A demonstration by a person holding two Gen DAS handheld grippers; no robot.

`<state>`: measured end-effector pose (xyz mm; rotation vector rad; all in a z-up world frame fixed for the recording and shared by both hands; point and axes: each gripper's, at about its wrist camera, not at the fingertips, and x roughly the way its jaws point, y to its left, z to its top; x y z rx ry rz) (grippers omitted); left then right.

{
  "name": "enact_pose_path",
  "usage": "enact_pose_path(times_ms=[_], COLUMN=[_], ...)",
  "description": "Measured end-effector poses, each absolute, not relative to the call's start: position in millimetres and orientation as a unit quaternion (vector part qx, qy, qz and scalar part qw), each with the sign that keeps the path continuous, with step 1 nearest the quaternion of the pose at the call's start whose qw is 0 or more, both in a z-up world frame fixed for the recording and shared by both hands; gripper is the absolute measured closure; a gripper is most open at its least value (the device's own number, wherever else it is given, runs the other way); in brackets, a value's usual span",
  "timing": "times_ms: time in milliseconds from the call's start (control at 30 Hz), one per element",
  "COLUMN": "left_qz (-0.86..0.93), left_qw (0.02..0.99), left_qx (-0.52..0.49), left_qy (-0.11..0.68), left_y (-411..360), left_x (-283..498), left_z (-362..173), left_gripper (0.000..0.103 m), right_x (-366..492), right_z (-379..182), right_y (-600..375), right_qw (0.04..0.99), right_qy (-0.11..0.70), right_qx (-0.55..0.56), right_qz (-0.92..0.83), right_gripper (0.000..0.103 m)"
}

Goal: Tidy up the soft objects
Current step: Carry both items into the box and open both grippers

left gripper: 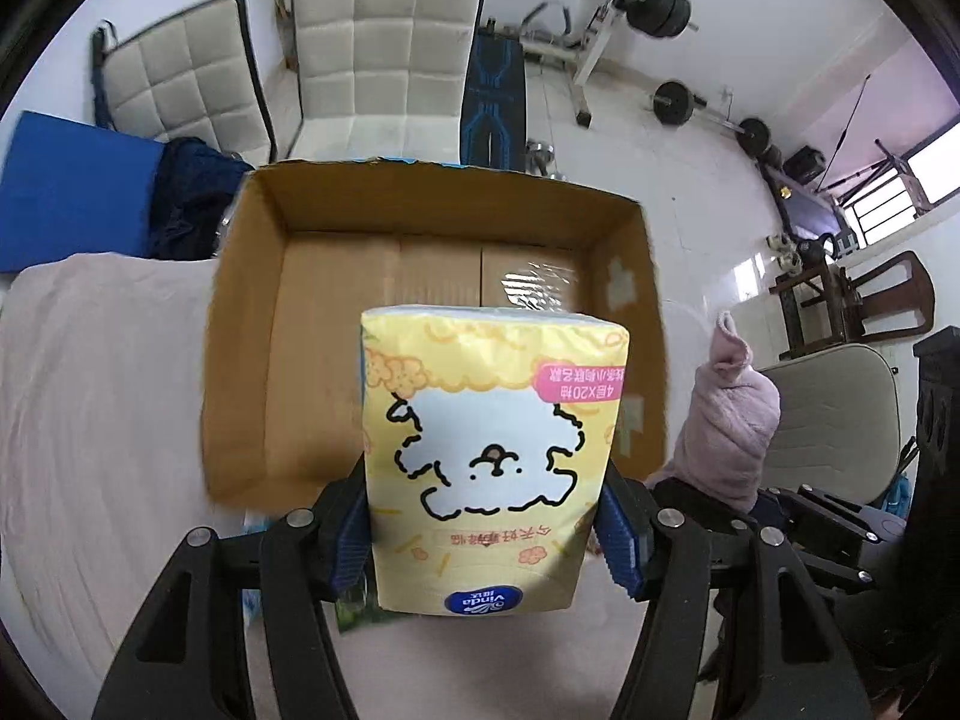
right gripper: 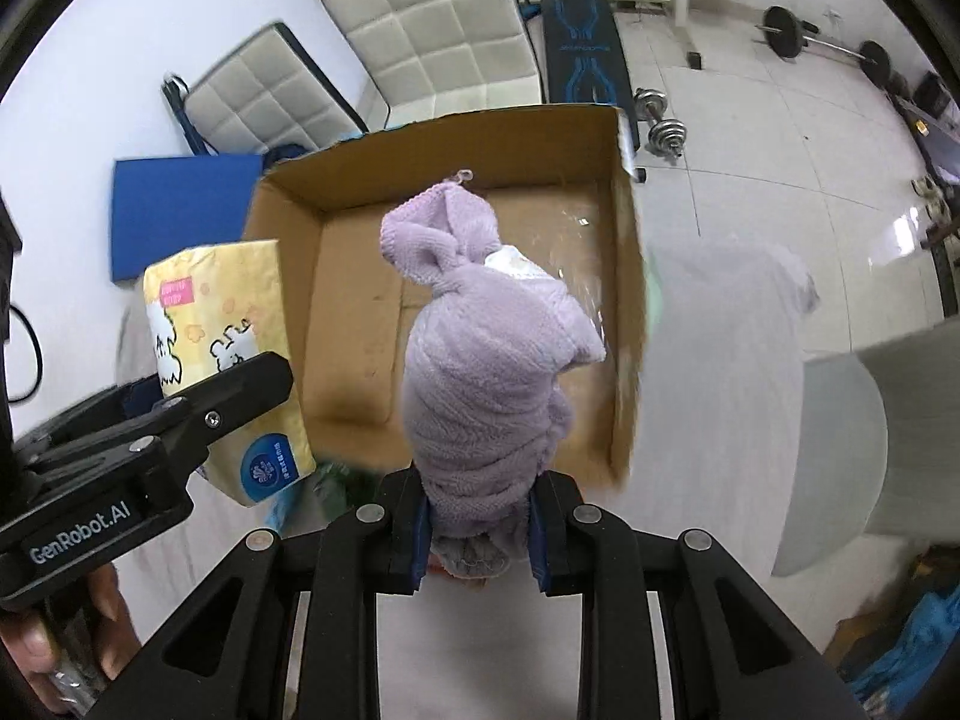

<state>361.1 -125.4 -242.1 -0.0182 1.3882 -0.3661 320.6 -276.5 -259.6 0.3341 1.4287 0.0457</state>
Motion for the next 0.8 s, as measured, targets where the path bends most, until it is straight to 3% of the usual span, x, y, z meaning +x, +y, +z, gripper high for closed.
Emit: enact_pose_path(times_ms=[267,500,667,800], left_qz=[-0.171,-0.178,-0.175,-0.171], left_qw=[0.703,0.677,0.672,0.659], left_qx=[-0.012,0.000,0.017,0.000], left_qy=[0.690,0.714,0.719,0.732], left_y=[-151,-173,-178,-175], left_x=[435,463,466,467], left_z=[-311,-352,-362,-363], left_gripper=[0.042,0.042,0.042,0.042], right_x=[404,438,447,448], right_z=[-353,-385,-395,-389], right_y=[-288,-299,-298,-292], right_qw=[0.703,0.684,0.674,0.677], right_qy=[0.700,0.721,0.733,0.733], right_qx=[0.126,0.108,0.090,0.074], right_qz=[0.006,0.000,0.004,0.008], right_gripper=[0.076,0.075,0.069,0.056])
